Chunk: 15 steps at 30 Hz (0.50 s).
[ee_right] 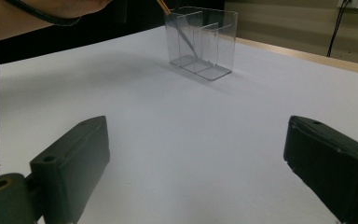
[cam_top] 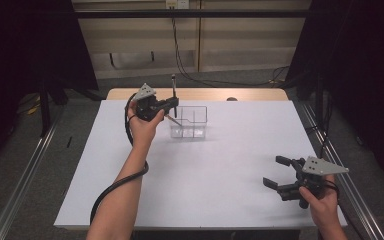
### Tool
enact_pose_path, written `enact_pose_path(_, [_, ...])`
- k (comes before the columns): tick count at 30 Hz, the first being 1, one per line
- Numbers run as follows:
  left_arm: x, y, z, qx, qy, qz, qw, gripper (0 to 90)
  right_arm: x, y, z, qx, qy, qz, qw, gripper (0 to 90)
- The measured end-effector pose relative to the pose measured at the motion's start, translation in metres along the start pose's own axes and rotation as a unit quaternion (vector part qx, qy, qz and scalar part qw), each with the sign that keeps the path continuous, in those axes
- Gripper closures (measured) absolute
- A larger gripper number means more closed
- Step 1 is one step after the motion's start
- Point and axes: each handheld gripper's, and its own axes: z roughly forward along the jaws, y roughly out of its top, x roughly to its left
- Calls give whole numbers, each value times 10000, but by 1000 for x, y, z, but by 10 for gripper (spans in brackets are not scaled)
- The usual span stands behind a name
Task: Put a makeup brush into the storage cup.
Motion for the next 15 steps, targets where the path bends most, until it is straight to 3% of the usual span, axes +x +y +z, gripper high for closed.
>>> enact_pose_path(15, [1,-7,-1,72,9,-20,10000,834,0,0,1,1,0,-15,10000,63])
